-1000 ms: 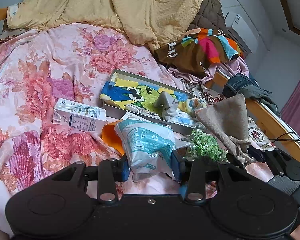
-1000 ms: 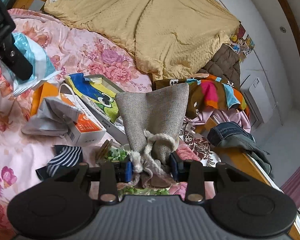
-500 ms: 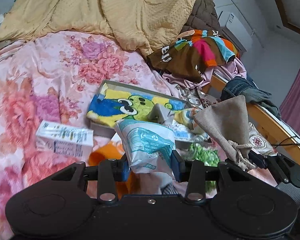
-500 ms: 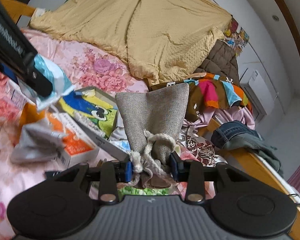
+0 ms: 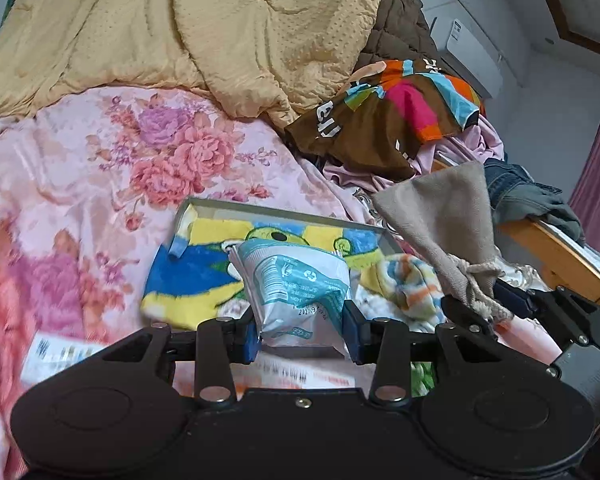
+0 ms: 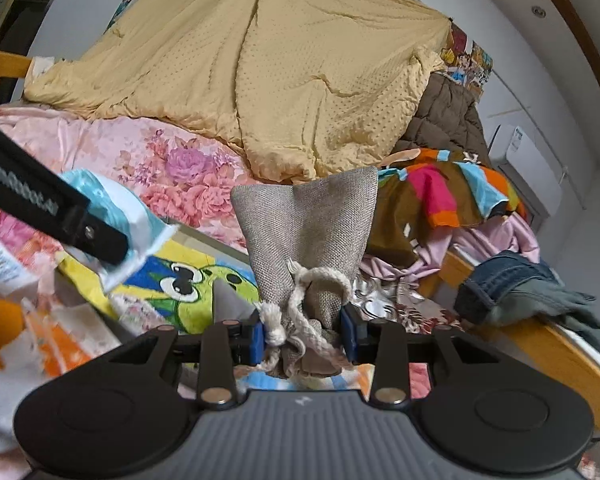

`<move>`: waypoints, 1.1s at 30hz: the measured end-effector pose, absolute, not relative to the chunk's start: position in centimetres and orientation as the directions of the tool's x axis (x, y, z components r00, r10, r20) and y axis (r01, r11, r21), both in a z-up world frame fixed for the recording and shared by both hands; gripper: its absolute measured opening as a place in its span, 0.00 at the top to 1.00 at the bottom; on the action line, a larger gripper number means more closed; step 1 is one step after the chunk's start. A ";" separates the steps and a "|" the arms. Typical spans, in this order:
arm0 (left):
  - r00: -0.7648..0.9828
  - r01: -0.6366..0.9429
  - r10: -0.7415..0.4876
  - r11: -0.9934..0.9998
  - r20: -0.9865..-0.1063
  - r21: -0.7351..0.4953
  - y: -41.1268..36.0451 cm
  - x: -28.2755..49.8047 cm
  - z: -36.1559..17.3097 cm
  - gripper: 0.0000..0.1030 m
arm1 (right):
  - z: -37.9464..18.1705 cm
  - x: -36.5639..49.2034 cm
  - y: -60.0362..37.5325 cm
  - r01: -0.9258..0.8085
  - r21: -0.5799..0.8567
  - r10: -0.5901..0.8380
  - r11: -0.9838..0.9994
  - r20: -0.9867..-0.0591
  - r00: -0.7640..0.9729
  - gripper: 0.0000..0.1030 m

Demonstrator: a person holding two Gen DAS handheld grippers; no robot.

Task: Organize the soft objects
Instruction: 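Lower the pouch and packet into the painted tray and open both grippers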

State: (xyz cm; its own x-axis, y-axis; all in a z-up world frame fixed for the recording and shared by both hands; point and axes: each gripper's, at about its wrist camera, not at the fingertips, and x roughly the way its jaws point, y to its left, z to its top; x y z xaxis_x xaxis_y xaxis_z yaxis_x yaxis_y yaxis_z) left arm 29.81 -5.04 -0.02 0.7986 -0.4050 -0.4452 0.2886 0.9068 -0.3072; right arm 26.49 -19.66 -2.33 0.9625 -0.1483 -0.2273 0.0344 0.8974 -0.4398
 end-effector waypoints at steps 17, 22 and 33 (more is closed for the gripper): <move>0.761 0.218 -0.364 0.923 -0.537 -0.318 -8.6 40.8 -3.2 0.58 | -3.3 33.9 -23.0 -0.028 -0.251 -0.067 0.968 -0.362 0.930 0.61; 0.736 0.201 -0.362 0.924 -0.572 -0.327 -9.1 42.4 -4.0 0.58 | -3.3 34.9 -24.2 -0.045 -0.162 -0.030 0.986 -0.434 0.900 0.60; 0.690 0.173 -0.328 0.941 -0.646 -0.292 -10.7 44.4 -5.2 0.58 | -3.4 35.7 -26.0 -0.042 -0.048 0.012 0.998 -0.500 0.866 0.58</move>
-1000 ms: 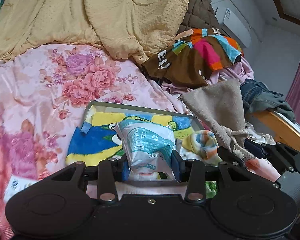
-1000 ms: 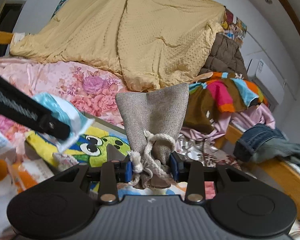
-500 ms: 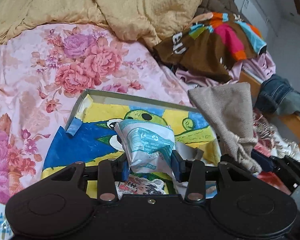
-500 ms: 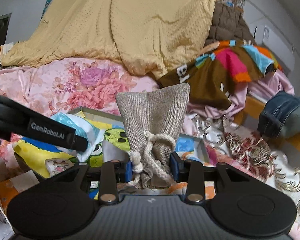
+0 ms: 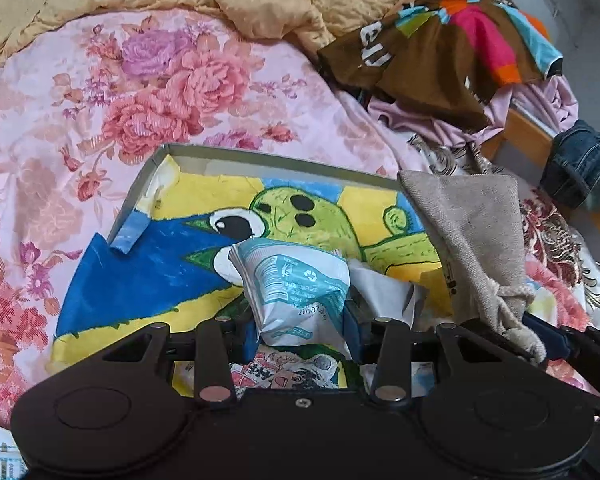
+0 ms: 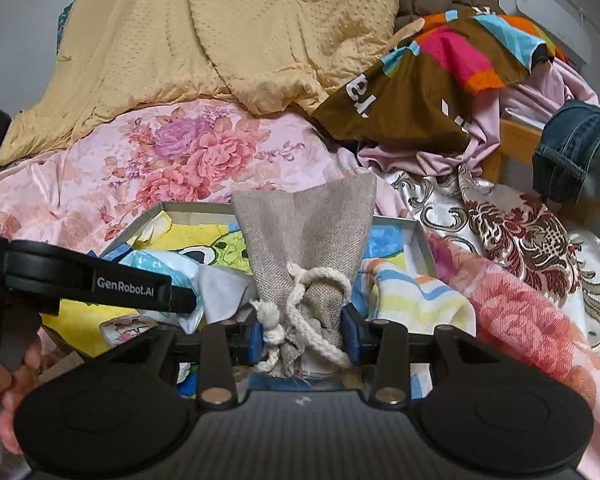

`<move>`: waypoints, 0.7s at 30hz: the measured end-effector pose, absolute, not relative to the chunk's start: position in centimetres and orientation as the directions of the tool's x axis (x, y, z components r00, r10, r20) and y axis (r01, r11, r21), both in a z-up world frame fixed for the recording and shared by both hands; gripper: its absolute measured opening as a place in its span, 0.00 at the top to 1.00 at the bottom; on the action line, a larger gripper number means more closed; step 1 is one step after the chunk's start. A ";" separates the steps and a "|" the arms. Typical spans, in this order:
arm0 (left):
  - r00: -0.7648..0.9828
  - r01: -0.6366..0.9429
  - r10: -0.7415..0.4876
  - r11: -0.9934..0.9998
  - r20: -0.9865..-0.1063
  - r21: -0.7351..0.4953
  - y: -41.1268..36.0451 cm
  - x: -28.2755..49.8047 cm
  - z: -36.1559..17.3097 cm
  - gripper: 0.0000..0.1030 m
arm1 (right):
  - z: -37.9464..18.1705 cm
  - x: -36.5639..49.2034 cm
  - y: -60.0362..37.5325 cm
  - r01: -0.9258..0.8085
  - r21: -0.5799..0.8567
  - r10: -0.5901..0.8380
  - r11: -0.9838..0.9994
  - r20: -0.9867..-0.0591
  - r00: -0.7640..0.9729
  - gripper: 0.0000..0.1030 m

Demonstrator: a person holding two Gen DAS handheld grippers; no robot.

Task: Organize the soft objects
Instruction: 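Lower the pouch and packet into the painted tray and open both grippers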

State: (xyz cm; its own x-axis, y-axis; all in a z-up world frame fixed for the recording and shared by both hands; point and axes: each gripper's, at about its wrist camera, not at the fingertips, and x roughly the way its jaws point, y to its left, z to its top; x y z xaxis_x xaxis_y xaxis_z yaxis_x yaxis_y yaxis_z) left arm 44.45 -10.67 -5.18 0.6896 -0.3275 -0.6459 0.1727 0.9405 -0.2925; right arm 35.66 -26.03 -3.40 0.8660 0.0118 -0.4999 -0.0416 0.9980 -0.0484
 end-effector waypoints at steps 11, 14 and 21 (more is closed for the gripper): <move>0.642 0.103 -0.324 0.935 -0.695 -0.341 -10.4 45.4 -6.3 0.54 | -3.5 36.0 -26.5 -0.048 -0.021 0.029 0.999 -0.532 0.846 0.53; 0.642 0.083 -0.320 0.932 -0.697 -0.352 -10.1 45.3 -6.3 0.47 | -3.5 36.0 -26.5 -0.050 -0.023 0.030 0.998 -0.535 0.844 0.52; 0.654 0.055 -0.301 0.934 -0.695 -0.353 -9.2 44.8 -5.2 0.30 | -3.0 35.7 -26.2 -0.058 -0.026 0.035 0.998 -0.530 0.847 0.38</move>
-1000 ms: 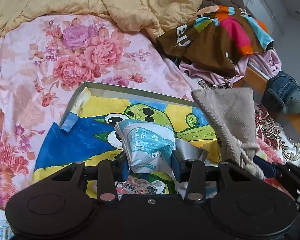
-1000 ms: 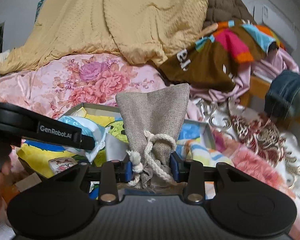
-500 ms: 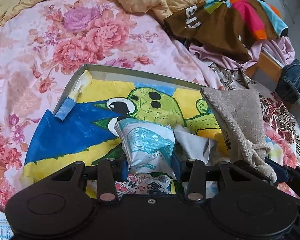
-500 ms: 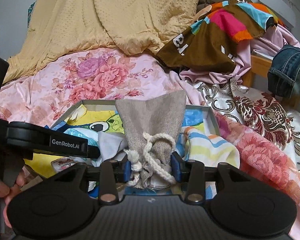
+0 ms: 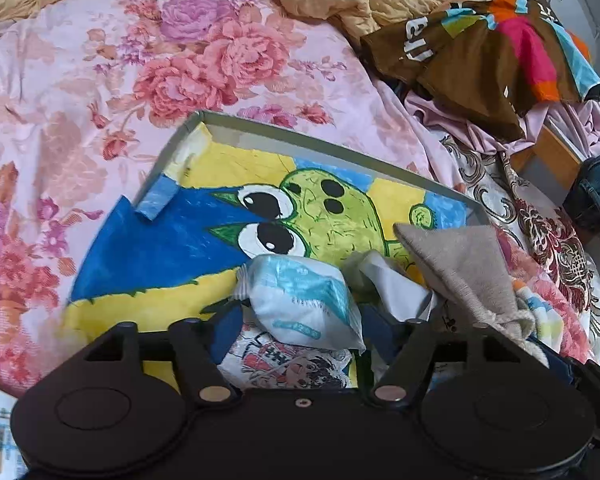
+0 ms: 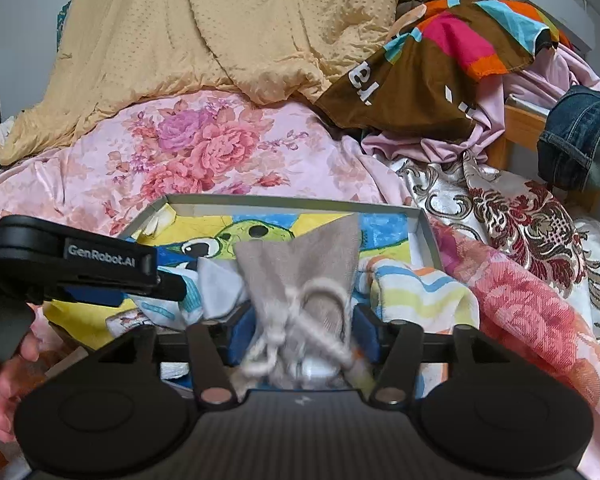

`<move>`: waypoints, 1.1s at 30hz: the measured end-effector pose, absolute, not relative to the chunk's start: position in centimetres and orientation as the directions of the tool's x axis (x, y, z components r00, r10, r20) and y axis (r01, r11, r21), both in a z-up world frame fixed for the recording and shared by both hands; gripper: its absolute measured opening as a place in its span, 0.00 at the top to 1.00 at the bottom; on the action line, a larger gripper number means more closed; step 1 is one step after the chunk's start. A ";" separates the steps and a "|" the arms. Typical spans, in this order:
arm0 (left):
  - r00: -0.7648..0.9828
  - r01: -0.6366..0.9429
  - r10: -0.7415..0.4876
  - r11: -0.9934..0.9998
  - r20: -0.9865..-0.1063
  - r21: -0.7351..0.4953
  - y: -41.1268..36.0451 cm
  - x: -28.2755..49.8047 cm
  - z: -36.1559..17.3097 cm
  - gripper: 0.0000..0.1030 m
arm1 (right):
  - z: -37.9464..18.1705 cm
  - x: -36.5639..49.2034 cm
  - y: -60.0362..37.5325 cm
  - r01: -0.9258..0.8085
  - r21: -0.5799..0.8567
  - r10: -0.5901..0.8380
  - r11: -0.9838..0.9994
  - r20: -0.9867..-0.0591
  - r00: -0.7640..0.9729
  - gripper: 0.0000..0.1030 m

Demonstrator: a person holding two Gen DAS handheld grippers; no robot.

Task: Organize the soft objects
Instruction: 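Lower the pouch and packet into the painted tray and open both grippers, then withdraw both grippers from the tray toward the remaining items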

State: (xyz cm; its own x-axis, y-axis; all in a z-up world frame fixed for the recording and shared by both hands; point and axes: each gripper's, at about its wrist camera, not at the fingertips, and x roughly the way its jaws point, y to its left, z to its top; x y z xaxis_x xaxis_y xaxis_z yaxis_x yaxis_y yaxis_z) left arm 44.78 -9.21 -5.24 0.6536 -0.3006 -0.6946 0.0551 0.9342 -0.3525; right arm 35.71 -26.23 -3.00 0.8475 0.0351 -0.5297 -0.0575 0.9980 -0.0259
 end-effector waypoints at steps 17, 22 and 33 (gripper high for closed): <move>0.749 0.079 -0.230 0.962 -0.622 -0.262 -7.2 38.5 0.7 0.01 | 2.6 30.3 -28.4 -0.039 0.042 0.053 0.998 -0.437 0.898 0.00; 0.789 0.136 -0.233 0.969 -0.568 -0.208 -7.4 34.7 2.6 0.01 | 3.9 27.6 -28.7 -0.032 0.065 0.057 0.997 -0.422 0.905 0.00; 0.772 0.161 -0.260 0.963 -0.580 -0.217 -5.5 27.3 2.8 0.01 | 6.1 20.5 -28.1 0.029 0.014 -0.023 0.999 -0.327 0.945 0.00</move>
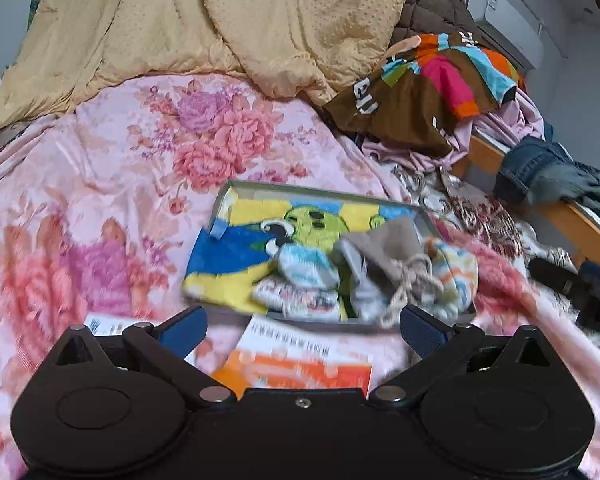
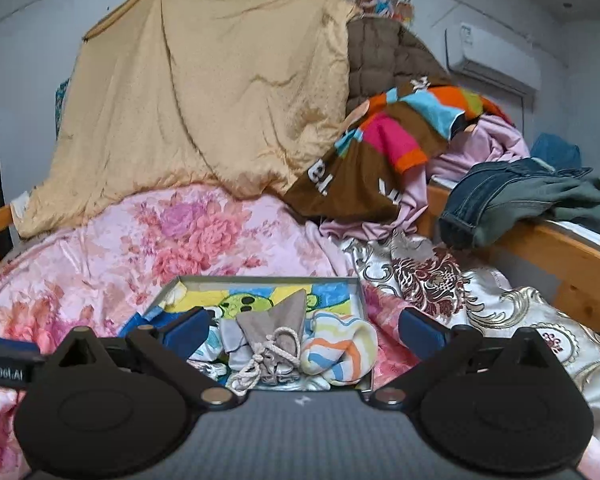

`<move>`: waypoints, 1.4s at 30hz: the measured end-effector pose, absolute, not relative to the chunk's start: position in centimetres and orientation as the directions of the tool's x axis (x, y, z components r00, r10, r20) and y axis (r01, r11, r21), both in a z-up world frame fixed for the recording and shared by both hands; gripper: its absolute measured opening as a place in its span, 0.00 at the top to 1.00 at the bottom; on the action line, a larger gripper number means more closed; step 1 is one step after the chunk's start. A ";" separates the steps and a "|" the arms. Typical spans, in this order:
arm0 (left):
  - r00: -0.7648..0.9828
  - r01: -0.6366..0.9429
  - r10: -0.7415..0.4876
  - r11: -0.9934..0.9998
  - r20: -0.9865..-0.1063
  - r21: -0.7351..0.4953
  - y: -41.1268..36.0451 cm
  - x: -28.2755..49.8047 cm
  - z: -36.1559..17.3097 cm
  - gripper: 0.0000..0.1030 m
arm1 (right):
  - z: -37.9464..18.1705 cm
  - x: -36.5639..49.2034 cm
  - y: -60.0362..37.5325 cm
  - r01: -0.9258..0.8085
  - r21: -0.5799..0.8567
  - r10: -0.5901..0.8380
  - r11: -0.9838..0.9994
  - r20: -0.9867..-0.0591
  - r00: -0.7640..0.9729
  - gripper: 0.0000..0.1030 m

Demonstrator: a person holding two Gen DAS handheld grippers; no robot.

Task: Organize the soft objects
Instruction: 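Withdraw both grippers from the tray toward the remaining items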

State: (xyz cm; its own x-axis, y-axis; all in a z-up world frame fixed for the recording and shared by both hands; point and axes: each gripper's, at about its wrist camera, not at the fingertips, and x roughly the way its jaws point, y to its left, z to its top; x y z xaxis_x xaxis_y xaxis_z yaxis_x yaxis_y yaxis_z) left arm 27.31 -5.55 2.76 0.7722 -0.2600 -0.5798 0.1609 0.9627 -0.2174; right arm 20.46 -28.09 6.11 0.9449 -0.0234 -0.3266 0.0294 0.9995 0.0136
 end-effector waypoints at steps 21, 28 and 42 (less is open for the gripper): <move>0.780 0.332 -0.316 0.941 -0.540 -0.072 -1.8 16.9 1.2 0.01 | 1.7 10.5 -22.5 -0.108 -0.072 0.084 0.991 -0.281 0.956 0.00; 0.759 0.324 -0.313 0.942 -0.571 -0.086 -0.3 15.9 -2.3 0.01 | -0.4 9.9 -20.0 -0.137 -0.138 0.070 0.981 -0.404 0.912 0.00; 0.750 0.374 -0.302 0.928 -0.589 0.001 0.3 14.9 -4.9 0.01 | -3.9 12.4 -19.7 -0.170 -0.148 0.040 0.974 -0.629 0.776 0.00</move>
State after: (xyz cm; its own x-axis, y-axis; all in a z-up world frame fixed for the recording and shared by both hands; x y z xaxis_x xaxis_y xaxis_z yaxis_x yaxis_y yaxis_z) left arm 14.92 0.26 -4.89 0.7501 -0.3016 -0.5885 0.3737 0.9276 0.0009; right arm 12.39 -19.72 -3.90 0.7764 0.0399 -0.6290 -0.1702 0.9742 -0.1483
